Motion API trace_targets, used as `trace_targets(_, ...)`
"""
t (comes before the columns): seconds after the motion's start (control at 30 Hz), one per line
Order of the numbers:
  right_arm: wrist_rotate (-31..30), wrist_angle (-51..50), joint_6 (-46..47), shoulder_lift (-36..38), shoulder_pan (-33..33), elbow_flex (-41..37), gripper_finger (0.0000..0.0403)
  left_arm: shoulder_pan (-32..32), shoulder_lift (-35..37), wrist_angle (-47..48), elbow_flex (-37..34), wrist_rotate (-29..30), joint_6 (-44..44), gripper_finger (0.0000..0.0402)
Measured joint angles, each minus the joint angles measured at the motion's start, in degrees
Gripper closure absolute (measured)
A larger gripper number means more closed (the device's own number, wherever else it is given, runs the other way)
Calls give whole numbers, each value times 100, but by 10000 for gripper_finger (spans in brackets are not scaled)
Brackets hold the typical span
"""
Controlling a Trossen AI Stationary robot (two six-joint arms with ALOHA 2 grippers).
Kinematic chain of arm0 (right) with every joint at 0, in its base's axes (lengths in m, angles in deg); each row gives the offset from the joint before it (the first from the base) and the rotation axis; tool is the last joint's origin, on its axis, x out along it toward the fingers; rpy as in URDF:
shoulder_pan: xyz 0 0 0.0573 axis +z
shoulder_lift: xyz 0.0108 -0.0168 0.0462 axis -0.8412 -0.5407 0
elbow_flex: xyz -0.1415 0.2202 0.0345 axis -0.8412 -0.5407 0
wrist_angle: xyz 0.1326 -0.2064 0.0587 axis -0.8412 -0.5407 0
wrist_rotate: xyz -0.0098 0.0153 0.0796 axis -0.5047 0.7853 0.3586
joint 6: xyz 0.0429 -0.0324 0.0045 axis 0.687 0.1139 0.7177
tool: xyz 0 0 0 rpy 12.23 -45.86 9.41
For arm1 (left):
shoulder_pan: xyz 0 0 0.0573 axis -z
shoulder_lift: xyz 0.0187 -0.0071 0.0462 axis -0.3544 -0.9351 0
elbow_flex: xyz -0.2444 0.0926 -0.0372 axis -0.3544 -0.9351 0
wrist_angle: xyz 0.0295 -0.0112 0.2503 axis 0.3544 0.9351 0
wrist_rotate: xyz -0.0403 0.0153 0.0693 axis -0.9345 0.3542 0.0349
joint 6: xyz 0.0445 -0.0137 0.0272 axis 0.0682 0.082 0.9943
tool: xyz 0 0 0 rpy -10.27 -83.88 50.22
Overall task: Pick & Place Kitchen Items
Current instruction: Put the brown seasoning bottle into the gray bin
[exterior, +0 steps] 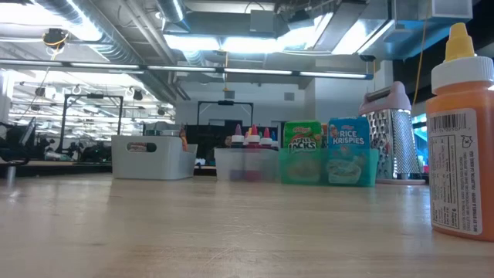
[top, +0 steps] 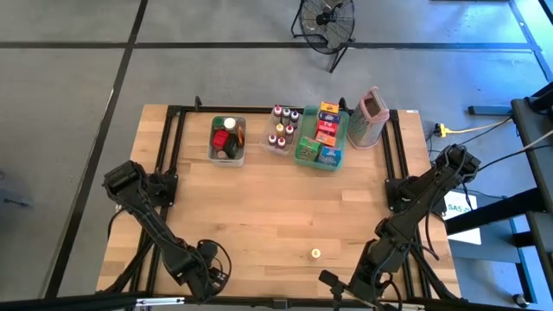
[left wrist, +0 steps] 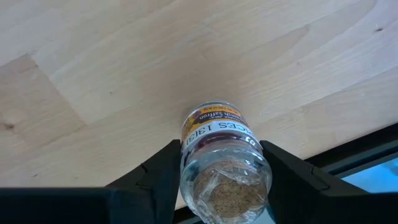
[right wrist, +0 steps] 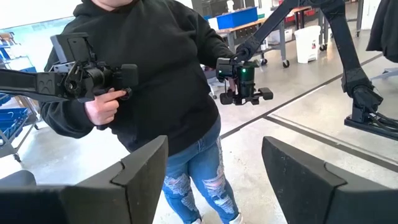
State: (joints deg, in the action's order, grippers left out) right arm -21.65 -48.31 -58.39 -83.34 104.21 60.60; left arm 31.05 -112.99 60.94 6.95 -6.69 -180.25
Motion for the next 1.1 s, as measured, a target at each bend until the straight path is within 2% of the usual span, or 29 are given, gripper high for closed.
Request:
trace_targets(0.23,4,-24,0,0,0,0,139,-4,45,-3,-2,-10,134,217)
trace_targets(0.37,11,-27,0,0,0,0,139,-17,212,159,74,293,195,217)
trace_targets(0.7,13,-33,66,0,50,2,139,-97,842,1599,632,828,340,217)
trace_targets(0.93,12,-59,-90,0,-31,1,139,-470,1338,2774,1133,1299,1064,217)
trace_targets(1.1,11,-67,-131,0,-305,1,139,-956,1779,3212,1169,1340,1959,217)
